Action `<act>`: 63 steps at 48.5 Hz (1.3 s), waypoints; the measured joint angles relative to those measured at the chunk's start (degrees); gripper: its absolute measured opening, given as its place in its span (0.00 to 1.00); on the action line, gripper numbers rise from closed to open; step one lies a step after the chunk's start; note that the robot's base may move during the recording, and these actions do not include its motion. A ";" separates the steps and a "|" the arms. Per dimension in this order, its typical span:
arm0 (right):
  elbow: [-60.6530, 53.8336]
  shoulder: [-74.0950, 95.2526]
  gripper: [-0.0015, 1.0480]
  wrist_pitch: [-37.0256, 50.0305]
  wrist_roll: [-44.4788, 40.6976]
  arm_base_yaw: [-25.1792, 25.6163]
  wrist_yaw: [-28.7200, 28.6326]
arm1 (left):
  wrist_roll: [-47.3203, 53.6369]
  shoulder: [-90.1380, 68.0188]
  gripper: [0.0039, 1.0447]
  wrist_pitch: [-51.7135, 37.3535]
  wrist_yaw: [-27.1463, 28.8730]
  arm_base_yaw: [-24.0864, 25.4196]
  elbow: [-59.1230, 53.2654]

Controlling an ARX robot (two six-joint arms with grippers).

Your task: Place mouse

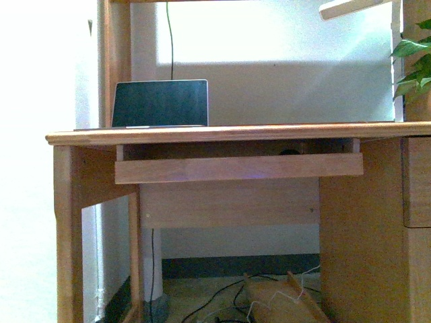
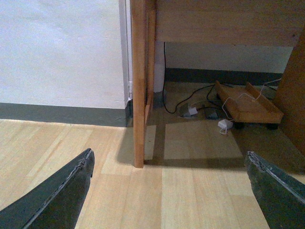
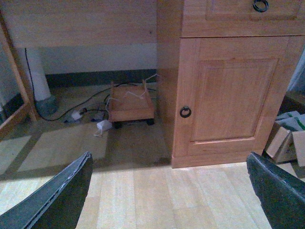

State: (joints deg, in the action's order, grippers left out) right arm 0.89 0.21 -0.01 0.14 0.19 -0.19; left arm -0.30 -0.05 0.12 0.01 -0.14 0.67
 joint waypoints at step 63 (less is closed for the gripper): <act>0.00 0.00 0.93 0.00 0.00 0.00 0.00 | 0.00 0.00 0.93 0.00 0.00 0.00 0.00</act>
State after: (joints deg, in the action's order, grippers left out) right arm 0.89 0.21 -0.01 0.14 0.19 -0.19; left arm -0.30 -0.05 0.12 0.01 -0.14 0.67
